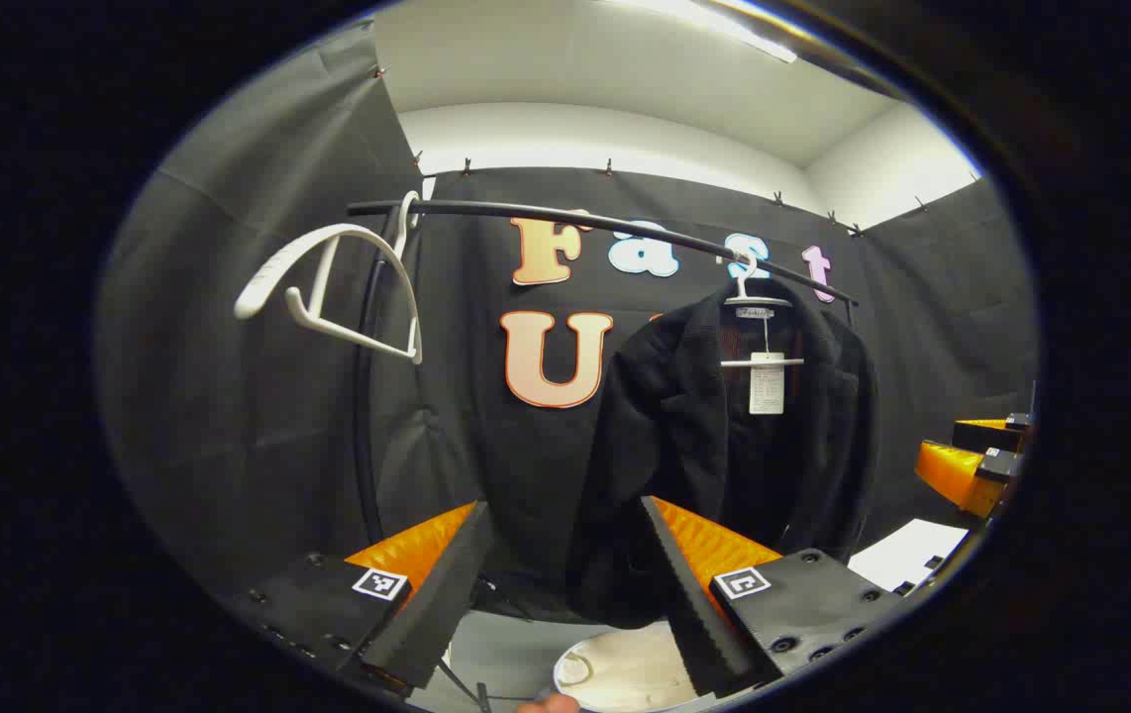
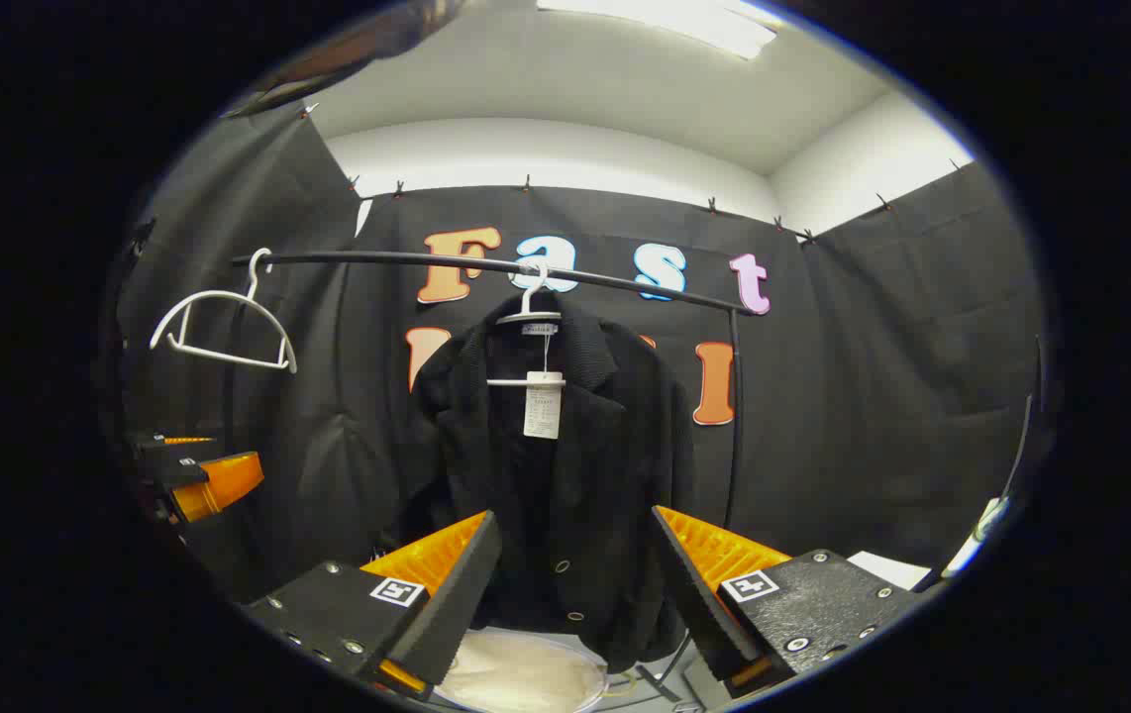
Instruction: Grasp the clothes on the hanger with both hands and then place them into the laundry hamper below.
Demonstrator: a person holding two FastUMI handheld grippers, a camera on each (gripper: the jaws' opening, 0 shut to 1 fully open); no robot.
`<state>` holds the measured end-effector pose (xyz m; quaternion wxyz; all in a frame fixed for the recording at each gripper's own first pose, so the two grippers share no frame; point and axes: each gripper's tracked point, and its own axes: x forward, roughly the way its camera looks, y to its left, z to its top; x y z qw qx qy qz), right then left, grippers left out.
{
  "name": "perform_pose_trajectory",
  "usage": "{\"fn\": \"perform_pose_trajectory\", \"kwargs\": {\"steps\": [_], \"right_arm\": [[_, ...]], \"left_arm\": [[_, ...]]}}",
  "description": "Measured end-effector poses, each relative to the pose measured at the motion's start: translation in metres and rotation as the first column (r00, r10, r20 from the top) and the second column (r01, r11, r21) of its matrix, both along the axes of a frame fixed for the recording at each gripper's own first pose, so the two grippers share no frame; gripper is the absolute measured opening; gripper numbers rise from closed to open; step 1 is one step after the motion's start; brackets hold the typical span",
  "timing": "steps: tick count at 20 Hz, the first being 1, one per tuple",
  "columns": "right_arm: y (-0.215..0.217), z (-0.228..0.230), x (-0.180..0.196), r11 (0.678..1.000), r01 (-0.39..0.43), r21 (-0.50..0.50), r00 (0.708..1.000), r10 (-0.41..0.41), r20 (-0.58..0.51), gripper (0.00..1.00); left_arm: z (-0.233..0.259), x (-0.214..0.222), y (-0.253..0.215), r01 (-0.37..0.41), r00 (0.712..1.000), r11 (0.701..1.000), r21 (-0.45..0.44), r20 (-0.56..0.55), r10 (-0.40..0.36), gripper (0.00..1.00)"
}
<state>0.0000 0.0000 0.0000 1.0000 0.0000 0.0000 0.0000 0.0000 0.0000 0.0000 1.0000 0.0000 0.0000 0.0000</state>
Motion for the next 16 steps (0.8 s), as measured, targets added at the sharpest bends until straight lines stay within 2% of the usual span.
{"fn": "perform_pose_trajectory", "kwargs": {"steps": [1, 2, 3, 4, 5, 7, 10, 11, 13, 14, 16], "right_arm": [[0.001, 0.000, 0.003, 1.000, 0.008, 0.015, 1.000, -0.008, -0.005, 0.99], [0.002, 0.001, 0.007, 0.999, 0.010, 0.032, 1.000, -0.010, 0.000, 0.88], [0.003, 0.000, 0.008, 0.999, 0.004, 0.050, 1.000, -0.004, -0.004, 0.88], [0.004, 0.001, 0.010, 0.998, -0.008, 0.060, 1.000, 0.007, 0.005, 0.99], [0.000, 0.001, 0.012, 0.999, -0.002, 0.054, 1.000, 0.001, 0.020, 0.93], [-0.009, -0.008, 0.017, 1.000, 0.016, 0.024, 1.000, -0.016, 0.008, 0.93], [-0.017, -0.014, 0.020, 1.000, 0.026, -0.007, 1.000, -0.026, 0.007, 0.93], [-0.018, -0.018, 0.020, 1.000, 0.020, -0.010, 1.000, -0.020, -0.004, 0.93], [-0.020, -0.020, 0.020, 1.000, 0.010, -0.018, 1.000, -0.010, -0.007, 0.93], [-0.022, -0.020, 0.021, 1.000, 0.011, -0.029, 1.000, -0.011, -0.008, 0.93], [-0.022, -0.019, 0.019, 0.999, 0.006, -0.044, 1.000, -0.006, -0.008, 0.93]], "left_arm": [[0.000, 0.006, 0.004, -0.006, 1.000, 1.000, 0.016, 0.008, 0.006, 0.97], [-0.002, 0.009, 0.004, -0.009, 1.000, 1.000, 0.016, 0.018, 0.009, 0.97], [-0.004, 0.010, 0.002, -0.013, 1.000, 1.000, 0.004, 0.027, 0.013, 0.93], [-0.004, 0.012, 0.003, -0.022, 0.999, 1.000, -0.005, 0.045, 0.022, 0.96], [-0.006, 0.011, 0.005, -0.036, 0.998, 0.999, -0.009, 0.048, 0.037, 0.96], [-0.008, 0.010, 0.013, -0.077, 0.996, 0.997, -0.014, 0.053, 0.078, 0.96], [-0.008, 0.006, 0.013, -0.066, 0.996, 0.998, 0.000, 0.055, 0.066, 0.93], [-0.010, 0.006, 0.016, -0.072, 0.996, 0.997, 0.010, 0.052, 0.072, 0.96], [-0.010, 0.004, 0.021, -0.092, 0.994, 0.996, 0.015, 0.058, 0.091, 0.93], [-0.009, 0.004, 0.022, -0.098, 0.993, 0.995, 0.014, 0.061, 0.097, 0.97], [-0.010, 0.003, 0.025, -0.115, 0.992, 0.993, 0.020, 0.064, 0.113, 0.93]]}}
